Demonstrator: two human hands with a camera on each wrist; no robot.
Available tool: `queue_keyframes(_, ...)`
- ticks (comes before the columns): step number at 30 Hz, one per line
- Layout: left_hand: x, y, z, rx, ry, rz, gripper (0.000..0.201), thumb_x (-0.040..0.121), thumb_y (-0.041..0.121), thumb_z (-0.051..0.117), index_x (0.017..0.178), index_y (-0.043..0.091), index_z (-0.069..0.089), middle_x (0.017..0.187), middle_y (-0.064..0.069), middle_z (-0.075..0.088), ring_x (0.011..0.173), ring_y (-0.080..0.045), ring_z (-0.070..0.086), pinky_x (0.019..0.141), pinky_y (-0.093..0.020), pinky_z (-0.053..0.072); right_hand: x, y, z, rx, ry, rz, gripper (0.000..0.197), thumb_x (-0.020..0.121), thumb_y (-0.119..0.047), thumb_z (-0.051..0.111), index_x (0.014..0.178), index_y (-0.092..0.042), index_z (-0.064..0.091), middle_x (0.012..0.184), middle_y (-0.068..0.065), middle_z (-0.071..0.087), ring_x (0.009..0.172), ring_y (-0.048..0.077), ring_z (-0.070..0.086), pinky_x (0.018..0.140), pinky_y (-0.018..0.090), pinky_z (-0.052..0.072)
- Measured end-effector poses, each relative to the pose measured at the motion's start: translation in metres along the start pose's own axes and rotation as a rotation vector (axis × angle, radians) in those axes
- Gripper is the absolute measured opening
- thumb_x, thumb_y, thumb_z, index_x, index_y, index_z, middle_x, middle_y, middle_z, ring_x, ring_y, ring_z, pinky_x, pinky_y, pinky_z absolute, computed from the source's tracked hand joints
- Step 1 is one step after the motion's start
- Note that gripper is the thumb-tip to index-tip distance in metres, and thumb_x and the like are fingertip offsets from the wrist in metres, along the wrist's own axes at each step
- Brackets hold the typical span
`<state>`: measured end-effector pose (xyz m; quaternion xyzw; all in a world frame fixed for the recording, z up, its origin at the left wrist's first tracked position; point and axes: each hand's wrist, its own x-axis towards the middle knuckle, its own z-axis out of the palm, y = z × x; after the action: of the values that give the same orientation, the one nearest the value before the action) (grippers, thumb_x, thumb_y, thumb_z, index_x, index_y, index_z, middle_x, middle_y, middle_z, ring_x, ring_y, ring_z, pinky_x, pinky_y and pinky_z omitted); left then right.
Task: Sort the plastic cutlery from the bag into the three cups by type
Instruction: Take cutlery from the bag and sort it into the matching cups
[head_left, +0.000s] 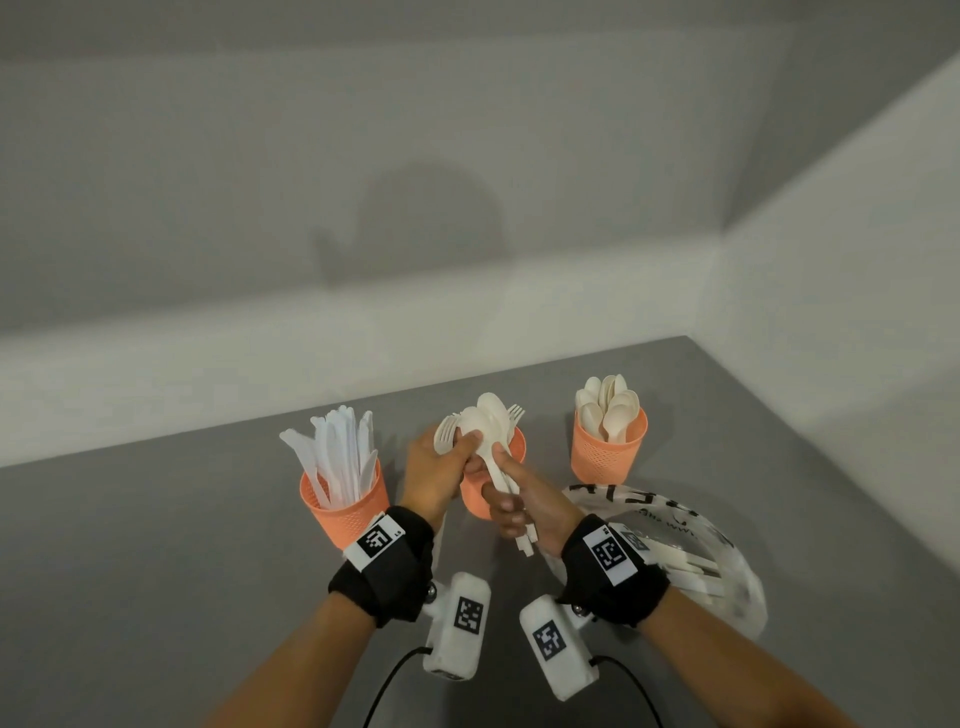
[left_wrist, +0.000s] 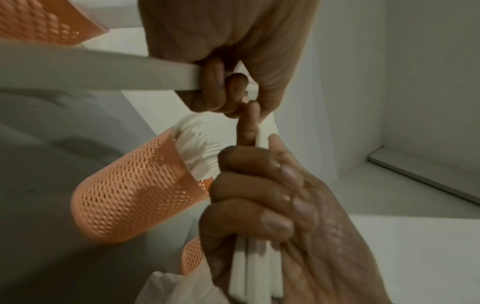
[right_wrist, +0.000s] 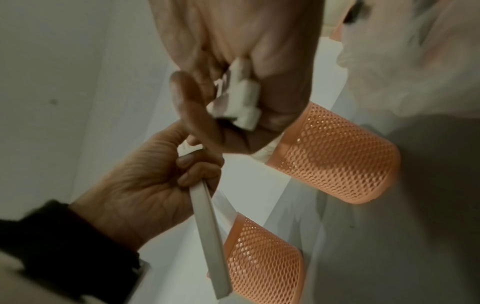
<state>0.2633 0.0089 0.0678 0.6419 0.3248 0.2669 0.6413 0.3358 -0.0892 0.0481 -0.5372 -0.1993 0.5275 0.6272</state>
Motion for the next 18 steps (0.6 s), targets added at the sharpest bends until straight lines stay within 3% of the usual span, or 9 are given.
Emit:
queue_keyframes(4, 0.0, 0.002, 0.0, 0.017, 0.061, 0.037, 0.017, 0.089, 0.012, 0.057, 0.105, 0.006, 0.059, 0.084, -0.007, 0.062, 0.067, -0.012, 0.058, 0.054, -0.017, 0.044, -0.001, 0.001, -0.003, 0.057, -0.025, 0.013, 0.045, 0.097, -0.05, 0.029, 0.096, -0.018, 0.061, 0.047, -0.006, 0.047, 0.037, 0.005, 0.042, 0.044, 0.018, 0.039)
queue_keyframes(7, -0.002, 0.007, -0.001, -0.025, 0.053, 0.059, 0.019, 0.09, 0.011, 0.055, 0.108, 0.003, 0.057, 0.079, -0.004, 0.06, 0.057, -0.006, 0.051, 0.045, -0.009, 0.041, -0.001, 0.001, -0.007, 0.088, -0.037, 0.01, 0.049, 0.096, -0.051, 0.031, 0.1, -0.014, 0.062, 0.055, -0.002, 0.055, 0.045, 0.008, 0.05, 0.05, 0.021, 0.046)
queue_keyframes(11, -0.004, 0.008, -0.002, -0.039, 0.029, 0.06, 0.021, 0.091, 0.012, 0.054, 0.11, 0.002, 0.056, 0.075, -0.002, 0.058, 0.05, -0.004, 0.052, 0.042, -0.008, 0.039, -0.004, 0.001, -0.011, 0.044, -0.027, 0.003, 0.055, 0.095, -0.05, 0.033, 0.08, -0.007, 0.063, 0.063, 0.002, 0.065, 0.051, 0.011, 0.059, 0.053, 0.023, 0.052)
queue_keyframes(16, -0.003, 0.009, -0.004, -0.053, 0.012, 0.043, 0.022, 0.091, 0.011, 0.055, 0.111, 0.0, 0.056, 0.068, -0.001, 0.055, 0.037, 0.002, 0.05, 0.039, -0.008, 0.036, -0.003, 0.002, -0.013, 0.086, -0.053, -0.008, 0.04, 0.097, -0.046, 0.033, 0.104, -0.017, 0.059, 0.059, -0.001, 0.061, 0.042, 0.005, 0.05, 0.044, 0.018, 0.044)
queue_keyframes(18, -0.003, 0.01, -0.005, -0.06, 0.013, 0.034, 0.023, 0.09, 0.01, 0.055, 0.111, 0.0, 0.056, 0.067, -0.002, 0.054, 0.036, 0.002, 0.049, 0.038, -0.008, 0.035, -0.002, 0.002, -0.013, 0.067, -0.053, -0.015, 0.034, 0.098, -0.044, 0.033, 0.102, -0.02, 0.057, 0.053, -0.004, 0.057, 0.036, 0.003, 0.042, 0.038, 0.016, 0.037)
